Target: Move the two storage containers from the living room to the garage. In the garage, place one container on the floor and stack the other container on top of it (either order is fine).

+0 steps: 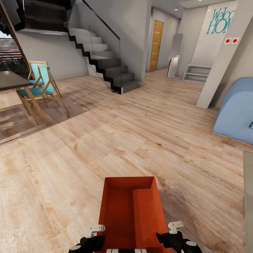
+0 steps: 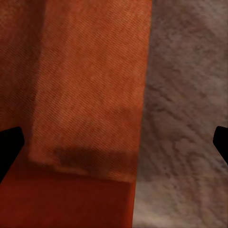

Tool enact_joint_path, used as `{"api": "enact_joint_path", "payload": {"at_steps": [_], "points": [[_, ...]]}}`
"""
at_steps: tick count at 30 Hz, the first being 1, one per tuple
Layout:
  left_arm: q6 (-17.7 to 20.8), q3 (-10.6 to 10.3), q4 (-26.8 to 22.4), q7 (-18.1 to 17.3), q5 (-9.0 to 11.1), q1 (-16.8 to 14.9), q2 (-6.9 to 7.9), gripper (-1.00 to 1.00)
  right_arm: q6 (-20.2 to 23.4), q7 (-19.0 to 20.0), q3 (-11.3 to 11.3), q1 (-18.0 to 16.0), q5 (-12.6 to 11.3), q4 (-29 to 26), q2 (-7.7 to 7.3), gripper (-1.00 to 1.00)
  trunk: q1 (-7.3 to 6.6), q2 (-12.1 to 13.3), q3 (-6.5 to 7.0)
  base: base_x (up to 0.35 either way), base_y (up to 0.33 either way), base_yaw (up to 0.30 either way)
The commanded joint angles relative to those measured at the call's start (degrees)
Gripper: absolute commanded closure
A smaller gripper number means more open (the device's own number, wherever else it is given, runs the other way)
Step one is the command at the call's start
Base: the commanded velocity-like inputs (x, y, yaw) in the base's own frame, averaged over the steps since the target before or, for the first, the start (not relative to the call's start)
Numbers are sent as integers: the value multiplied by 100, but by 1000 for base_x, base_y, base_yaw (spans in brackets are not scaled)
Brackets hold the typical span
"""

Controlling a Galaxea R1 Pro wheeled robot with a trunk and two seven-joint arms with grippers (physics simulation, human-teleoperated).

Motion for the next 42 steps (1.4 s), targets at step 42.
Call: {"api": "enact_joint_path", "payload": {"at_steps": [42], "points": [[24, -4, 17, -3, 44, 0, 25, 100, 39, 67, -22, 0, 60, -13, 6, 100, -1, -2, -5, 0, 0, 0]]}}
